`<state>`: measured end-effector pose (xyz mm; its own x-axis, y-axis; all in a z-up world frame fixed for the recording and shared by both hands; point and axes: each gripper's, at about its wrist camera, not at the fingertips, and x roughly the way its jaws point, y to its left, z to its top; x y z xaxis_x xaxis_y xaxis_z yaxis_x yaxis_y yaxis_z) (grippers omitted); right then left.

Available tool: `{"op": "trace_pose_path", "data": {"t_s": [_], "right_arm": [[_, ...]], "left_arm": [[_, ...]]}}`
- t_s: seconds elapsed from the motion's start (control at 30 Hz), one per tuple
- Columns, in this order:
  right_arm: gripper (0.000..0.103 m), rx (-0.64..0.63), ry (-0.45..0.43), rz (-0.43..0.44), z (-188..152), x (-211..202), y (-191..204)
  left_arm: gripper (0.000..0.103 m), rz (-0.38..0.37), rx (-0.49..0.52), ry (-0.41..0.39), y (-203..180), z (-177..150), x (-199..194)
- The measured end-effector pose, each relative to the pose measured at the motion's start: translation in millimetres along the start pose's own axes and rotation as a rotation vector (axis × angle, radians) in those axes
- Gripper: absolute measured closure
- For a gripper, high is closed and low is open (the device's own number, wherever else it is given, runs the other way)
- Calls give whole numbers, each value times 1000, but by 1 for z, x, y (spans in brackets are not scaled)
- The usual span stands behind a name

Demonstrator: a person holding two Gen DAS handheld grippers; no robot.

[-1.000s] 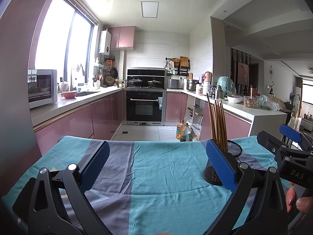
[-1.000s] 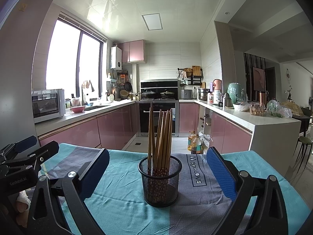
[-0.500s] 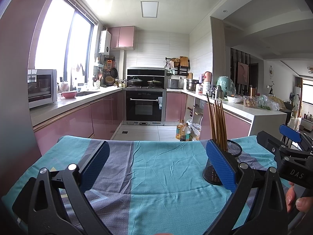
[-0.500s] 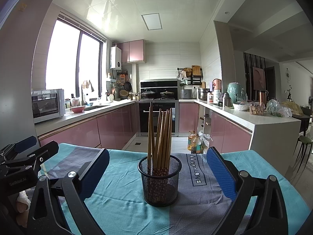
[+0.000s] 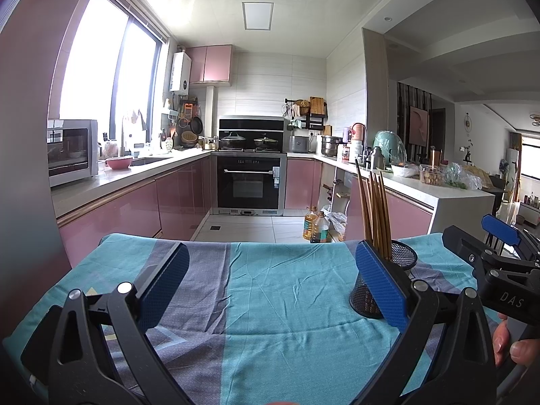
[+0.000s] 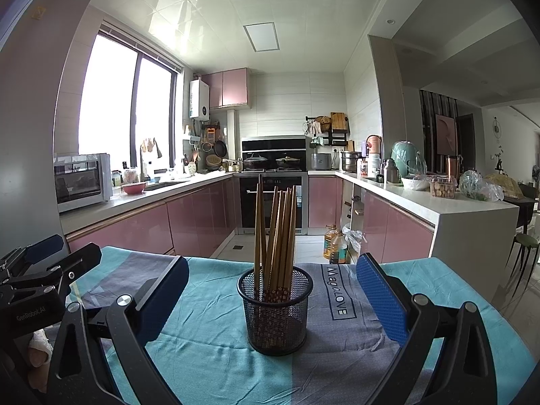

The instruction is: Organize utensils

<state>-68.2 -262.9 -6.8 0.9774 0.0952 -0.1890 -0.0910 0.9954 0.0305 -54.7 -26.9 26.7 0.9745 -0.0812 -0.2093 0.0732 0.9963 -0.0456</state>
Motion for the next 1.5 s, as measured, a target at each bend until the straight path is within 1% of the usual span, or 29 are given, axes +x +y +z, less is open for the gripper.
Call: {"op": "trace_pose_path", "data": {"t_s": [1.4, 1.5], "right_arm": [[7, 6, 13, -3, -3, 2, -2], [7, 10, 23, -3, -4, 3, -6]], "left_arm": [[6, 0, 20, -4, 4, -1, -2], [6, -5, 14, 24, 6, -2, 2]]}}
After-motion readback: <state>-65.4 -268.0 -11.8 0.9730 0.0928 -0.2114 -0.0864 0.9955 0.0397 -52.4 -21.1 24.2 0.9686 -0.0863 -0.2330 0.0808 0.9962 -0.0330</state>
